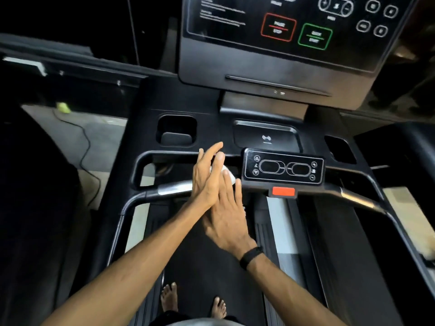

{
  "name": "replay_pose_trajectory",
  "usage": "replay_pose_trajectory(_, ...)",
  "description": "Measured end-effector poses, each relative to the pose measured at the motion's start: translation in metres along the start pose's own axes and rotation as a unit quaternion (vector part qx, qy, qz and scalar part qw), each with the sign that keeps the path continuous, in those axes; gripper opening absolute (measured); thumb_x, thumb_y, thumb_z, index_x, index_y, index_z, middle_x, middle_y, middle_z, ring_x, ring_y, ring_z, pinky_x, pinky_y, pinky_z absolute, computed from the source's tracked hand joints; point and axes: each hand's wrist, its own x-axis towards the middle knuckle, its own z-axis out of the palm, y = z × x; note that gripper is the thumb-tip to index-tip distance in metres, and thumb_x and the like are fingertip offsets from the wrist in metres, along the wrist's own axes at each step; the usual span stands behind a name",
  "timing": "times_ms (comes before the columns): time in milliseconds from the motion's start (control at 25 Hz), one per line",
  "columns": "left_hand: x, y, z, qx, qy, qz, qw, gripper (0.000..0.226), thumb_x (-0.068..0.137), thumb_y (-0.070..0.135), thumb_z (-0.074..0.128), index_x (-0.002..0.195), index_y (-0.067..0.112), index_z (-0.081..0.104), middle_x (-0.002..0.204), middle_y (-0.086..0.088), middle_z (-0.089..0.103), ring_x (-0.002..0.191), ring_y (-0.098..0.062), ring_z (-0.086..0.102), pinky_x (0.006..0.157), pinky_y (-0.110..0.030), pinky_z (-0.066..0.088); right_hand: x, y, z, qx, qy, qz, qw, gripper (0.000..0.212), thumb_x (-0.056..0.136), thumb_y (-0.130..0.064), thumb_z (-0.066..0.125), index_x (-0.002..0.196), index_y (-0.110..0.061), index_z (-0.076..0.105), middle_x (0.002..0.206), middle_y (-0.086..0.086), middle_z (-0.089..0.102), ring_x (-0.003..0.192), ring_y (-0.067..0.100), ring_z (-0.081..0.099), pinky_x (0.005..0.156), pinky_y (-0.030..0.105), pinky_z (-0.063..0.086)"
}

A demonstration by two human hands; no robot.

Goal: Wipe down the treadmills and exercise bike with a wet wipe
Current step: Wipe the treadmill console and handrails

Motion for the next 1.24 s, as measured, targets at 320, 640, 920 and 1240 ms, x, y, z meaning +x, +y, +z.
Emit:
replay_pose_trajectory(320,-0.041,-0.013,-0.115,0.14,0.258,-0.019,0.956,0.063,0.099,0.056,0.026,0.134,0.016,0.06,0.134,0.001,0.062,0.14,-0.022,0.043,0.12,-0.051,0.024,0.027,-0.089,0.017,0.012,-0.07,-0.195,0.978,0.109,0.076,-0.039,0.063,0.159,0.001,0.005,0.166,0.024,-0.002,0.153,0.037,-0.014,0.124,0.056,-0.001)
replay_pose_trajectory(640,-0.08,-0.022,-0.167,0.402,0.26,-0.077,0.874,0.059,0.102,0.041,0.02,0.129,0.004,0.057,0.124,-0.011,0.065,0.126,-0.022,0.055,0.126,-0.046,0.008,0.017,-0.045,-0.006,-0.093,-0.028,-0.225,0.97,0.106,0.085,-0.035,0.063,0.159,-0.004,-0.007,0.167,0.019,-0.006,0.155,0.032,-0.01,0.122,0.059,-0.002)
replay_pose_trajectory(920,-0.073,-0.032,-0.164,0.535,0.18,-0.074,0.822,0.069,0.103,0.048,0.018,0.132,-0.003,0.055,0.129,-0.021,0.062,0.132,-0.035,0.05,0.124,-0.053,0.011,0.023,0.007,-0.022,-0.093,-0.034,-0.022,0.995,0.086,0.079,-0.042,0.068,0.146,0.003,0.038,0.129,0.02,0.05,0.124,0.04,0.046,0.123,0.059,0.006)
replay_pose_trajectory(1240,-0.07,-0.033,-0.162,0.558,0.173,-0.088,0.807,0.071,0.103,0.048,0.016,0.131,-0.004,0.055,0.13,-0.023,0.062,0.132,-0.037,0.05,0.123,-0.055,0.013,0.068,-0.12,-0.005,-0.138,-0.111,-0.153,0.972,0.084,0.085,-0.054,0.062,0.14,0.004,0.036,0.124,0.019,0.052,0.118,0.037,0.048,0.121,0.062,0.006)
